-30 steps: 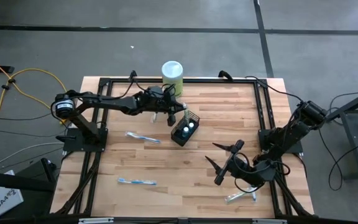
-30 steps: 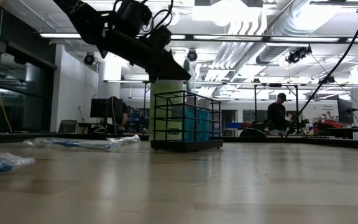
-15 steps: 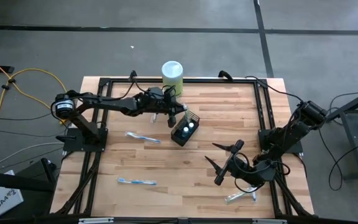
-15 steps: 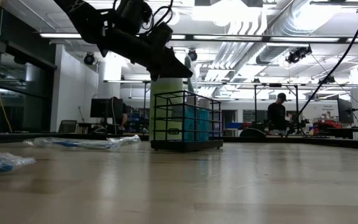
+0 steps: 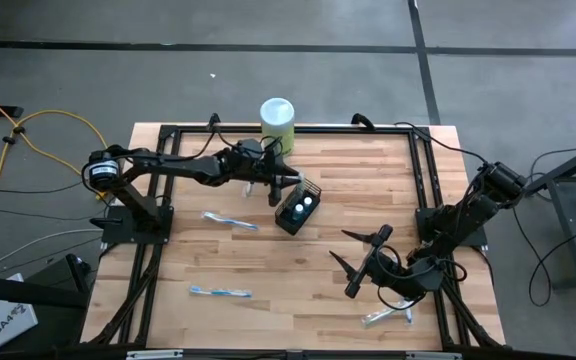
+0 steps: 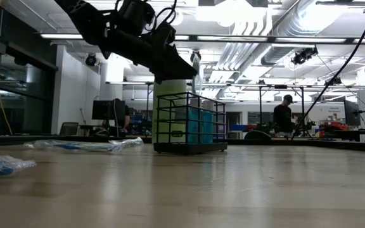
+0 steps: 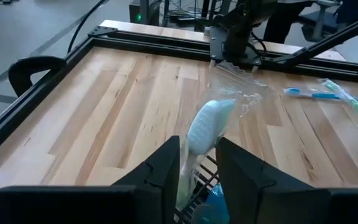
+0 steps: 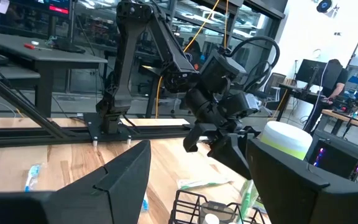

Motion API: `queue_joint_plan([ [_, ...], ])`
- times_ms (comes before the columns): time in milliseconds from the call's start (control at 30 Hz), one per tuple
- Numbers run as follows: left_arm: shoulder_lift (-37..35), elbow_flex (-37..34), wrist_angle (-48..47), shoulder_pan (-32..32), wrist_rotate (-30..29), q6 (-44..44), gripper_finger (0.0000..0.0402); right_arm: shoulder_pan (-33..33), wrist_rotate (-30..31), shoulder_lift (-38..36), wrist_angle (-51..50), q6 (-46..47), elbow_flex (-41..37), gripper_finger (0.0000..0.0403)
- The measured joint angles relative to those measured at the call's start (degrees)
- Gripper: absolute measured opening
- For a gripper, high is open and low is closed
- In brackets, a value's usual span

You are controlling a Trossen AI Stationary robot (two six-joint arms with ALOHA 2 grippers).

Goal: Pick & Place toothbrushing station
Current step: Put the top right green toothbrush into the right section of the black wire organizer, then put the bottom right green toothbrush into the right section of the black wire organizer

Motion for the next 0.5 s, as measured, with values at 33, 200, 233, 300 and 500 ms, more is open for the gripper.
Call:
queue_joint_plan([
  [33, 0.0, 0.0, 0.0, 0.0, 0.0, 0.3, 0.0105, 0.0, 0.0, 0.0, 0.0, 0.0, 0.0, 0.0256],
  [200, 0.0, 0.0, -0.7, -0.3, 0.2, 1.4, 0.0119, 0.0, 0.0, 0.0, 0.0, 0.0, 0.0, 0.0256],
  [233, 0.0, 0.0, -0.7, -0.3, 0.2, 1.4, 0.0119, 0.0, 0.0, 0.0, 0.0, 0.0, 0.0, 0.0256],
  [300, 0.0, 0.0, -1.1, -0.3, -0.3, 1.5, 0.012, 0.0, 0.0, 0.0, 0.0, 0.0, 0.0, 0.0256],
  [500, 0.0, 0.0, -1.6, -0.5, -0.5, 4.1, 0.012, 0.0, 0.0, 0.0, 0.0, 0.0, 0.0, 0.0256],
])
